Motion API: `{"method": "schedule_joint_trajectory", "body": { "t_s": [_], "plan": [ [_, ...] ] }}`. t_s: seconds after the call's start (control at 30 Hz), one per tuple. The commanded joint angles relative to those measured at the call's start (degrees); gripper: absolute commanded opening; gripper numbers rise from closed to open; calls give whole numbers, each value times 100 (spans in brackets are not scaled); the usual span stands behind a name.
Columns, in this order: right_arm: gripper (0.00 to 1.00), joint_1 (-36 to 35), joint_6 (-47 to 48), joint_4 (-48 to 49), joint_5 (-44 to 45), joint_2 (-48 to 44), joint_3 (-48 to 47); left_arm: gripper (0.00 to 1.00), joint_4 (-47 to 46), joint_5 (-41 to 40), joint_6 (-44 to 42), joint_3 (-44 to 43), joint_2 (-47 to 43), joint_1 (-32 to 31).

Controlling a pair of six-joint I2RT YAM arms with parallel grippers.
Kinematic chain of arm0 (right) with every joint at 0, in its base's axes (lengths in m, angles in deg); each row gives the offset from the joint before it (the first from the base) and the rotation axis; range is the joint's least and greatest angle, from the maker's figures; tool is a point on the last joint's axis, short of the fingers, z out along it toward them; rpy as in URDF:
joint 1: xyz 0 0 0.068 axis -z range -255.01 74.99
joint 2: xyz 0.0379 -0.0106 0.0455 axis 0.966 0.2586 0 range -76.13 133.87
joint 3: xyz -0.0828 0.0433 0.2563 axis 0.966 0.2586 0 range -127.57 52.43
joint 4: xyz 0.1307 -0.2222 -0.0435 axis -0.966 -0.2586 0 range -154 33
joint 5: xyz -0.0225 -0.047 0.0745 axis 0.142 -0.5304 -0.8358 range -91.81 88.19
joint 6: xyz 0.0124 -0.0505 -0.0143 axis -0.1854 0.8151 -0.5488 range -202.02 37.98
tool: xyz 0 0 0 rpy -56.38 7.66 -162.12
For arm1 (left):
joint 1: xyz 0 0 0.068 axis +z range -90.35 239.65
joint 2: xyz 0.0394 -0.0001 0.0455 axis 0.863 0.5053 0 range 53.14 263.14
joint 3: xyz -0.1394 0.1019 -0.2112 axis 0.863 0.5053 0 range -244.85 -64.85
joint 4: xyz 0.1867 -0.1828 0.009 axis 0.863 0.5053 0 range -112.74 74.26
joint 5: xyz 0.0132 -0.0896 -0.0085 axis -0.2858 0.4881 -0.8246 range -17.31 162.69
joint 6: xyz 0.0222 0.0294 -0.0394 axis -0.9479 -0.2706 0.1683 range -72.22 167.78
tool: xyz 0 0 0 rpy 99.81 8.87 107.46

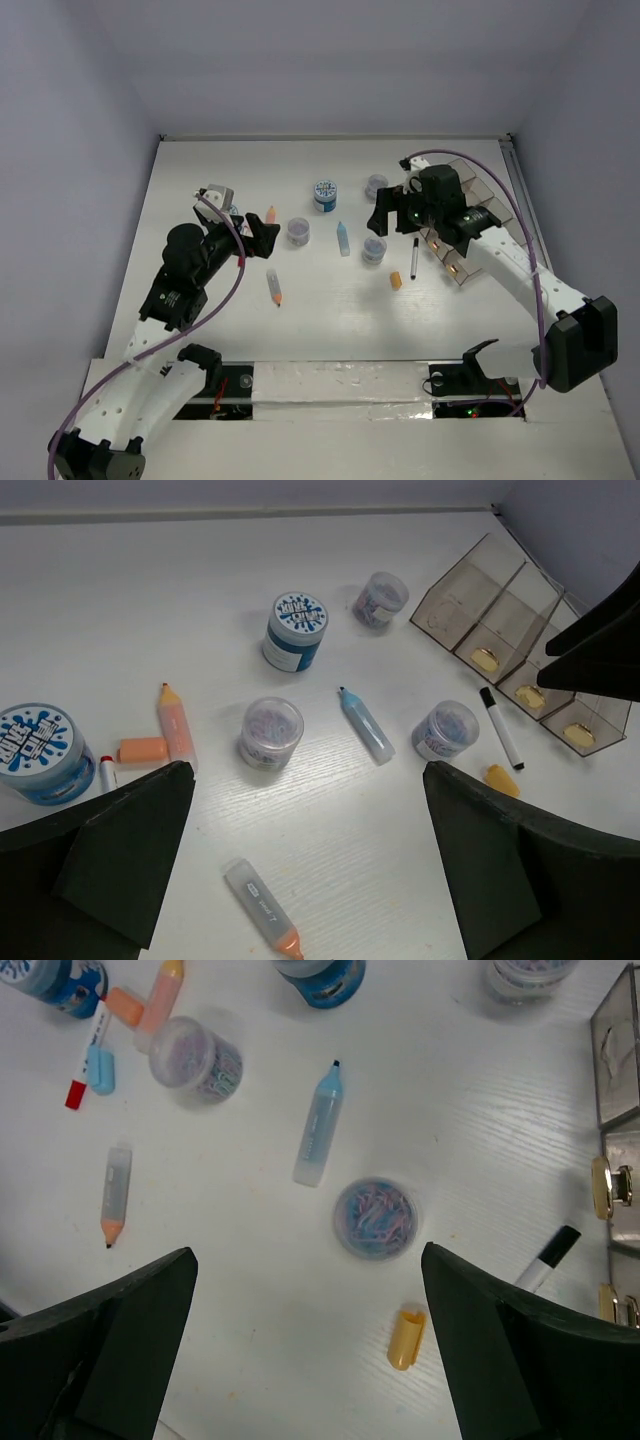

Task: Sort the stationery into containers
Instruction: Pick up the stationery from the center of the board.

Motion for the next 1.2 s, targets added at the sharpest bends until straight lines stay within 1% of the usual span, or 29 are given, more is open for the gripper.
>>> {"method": "schedule_joint_trajectory", "body": {
  "t_s": [0.0,0.17,0.3,0.57,0.8,1.03,1.07,1.1,1.17],
  "plan": [
    [100,-129,141,-248,376,-85,-159,99,-141,99,-74,-279,15,-23],
    [100,-295,141,-389,658,82,-168,99,-141,20,-74,-279,-20,-23],
    [100,-515,176,-573,1114,372,-282,99,-141,20,-74,-270,-55,-23],
    [100,-928,237,-785,1607,1320,-572,99,-141,20,-65,-261,-73,-23],
    [100,-929,71,-828,2213,1927,-739,99,-141,2,-74,-261,-73,-23],
    [100,-929,-9,-872,2363,2402,-959,99,-141,-24,-74,-261,-73,-75],
    [99,-929,-9,-864,2372,2438,-977,99,-141,-24,-83,-261,-73,-75],
    [95,-929,0,-863,2381,2473,-1012,99,-141,-24,-83,-261,-73,-75],
    [94,-929,0,-829,2364,2569,-1029,99,-141,-24,-83,-261,-73,-75]
  ]
}}
